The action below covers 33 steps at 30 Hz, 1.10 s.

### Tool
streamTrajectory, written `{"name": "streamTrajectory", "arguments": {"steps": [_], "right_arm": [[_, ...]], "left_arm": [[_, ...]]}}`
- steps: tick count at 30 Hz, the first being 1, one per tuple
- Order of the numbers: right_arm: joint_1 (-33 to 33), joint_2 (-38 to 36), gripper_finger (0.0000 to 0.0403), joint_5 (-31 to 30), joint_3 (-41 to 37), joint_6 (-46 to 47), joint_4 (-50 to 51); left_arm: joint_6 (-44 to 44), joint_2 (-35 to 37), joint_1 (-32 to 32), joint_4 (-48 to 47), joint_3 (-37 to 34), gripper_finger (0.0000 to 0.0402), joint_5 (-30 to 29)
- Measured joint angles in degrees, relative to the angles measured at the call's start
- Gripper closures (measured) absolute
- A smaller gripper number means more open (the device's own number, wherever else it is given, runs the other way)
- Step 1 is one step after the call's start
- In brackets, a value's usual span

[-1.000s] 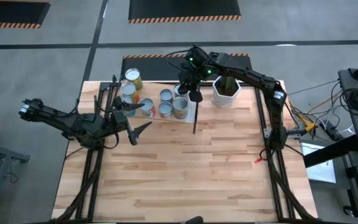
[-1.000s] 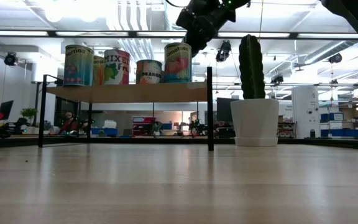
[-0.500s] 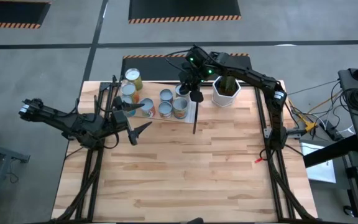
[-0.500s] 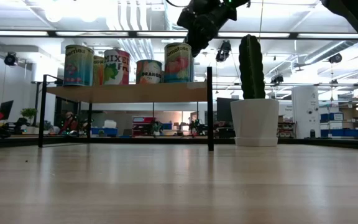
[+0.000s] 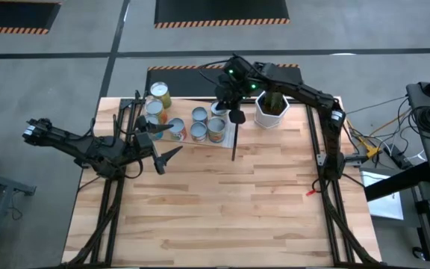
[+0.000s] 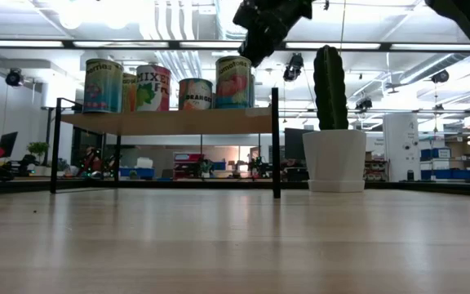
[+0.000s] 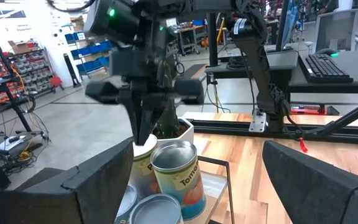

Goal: Pick and place cans onto a shelf
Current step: Put canned peaches on the shelf

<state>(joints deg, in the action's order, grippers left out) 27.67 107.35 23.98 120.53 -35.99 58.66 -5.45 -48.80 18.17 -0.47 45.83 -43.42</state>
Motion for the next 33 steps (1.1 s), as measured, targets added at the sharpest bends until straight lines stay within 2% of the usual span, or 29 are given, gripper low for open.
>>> {"name": "streamTrajectory", "arguments": {"steps": [7, 13, 17, 20, 33], "right_arm": [[-0.32, -4.84, 0.0394, -0.10, 0.17, 1.89, 3.33], [-0.30, -5.56, 0.0394, -0.26, -0.88, 3.30, 9.15], [-0.30, -4.84, 0.0394, -4.62, -2.31, 3.96, 11.37], [-0.18, -4.81, 0.0394, -7.77, -4.05, 4.31, 11.02], [0.10, -4.81, 0.0394, -7.62, -8.37, 3.52, 4.53]], "left_arm": [[-0.01, 0.00, 0.00, -0.02, -0.01, 0.0063, 0.00], [-0.01, 0.00, 0.01, 0.00, 0.00, 0.0063, 0.00], [-0.02, 0.00, 0.00, 0.00, 0.01, 0.0063, 0.00], [-0.02, 0.00, 0.01, 0.00, 0.00, 0.0063, 0.01], [-0.02, 0.00, 0.02, 0.00, 0.01, 0.0063, 0.02]]}}
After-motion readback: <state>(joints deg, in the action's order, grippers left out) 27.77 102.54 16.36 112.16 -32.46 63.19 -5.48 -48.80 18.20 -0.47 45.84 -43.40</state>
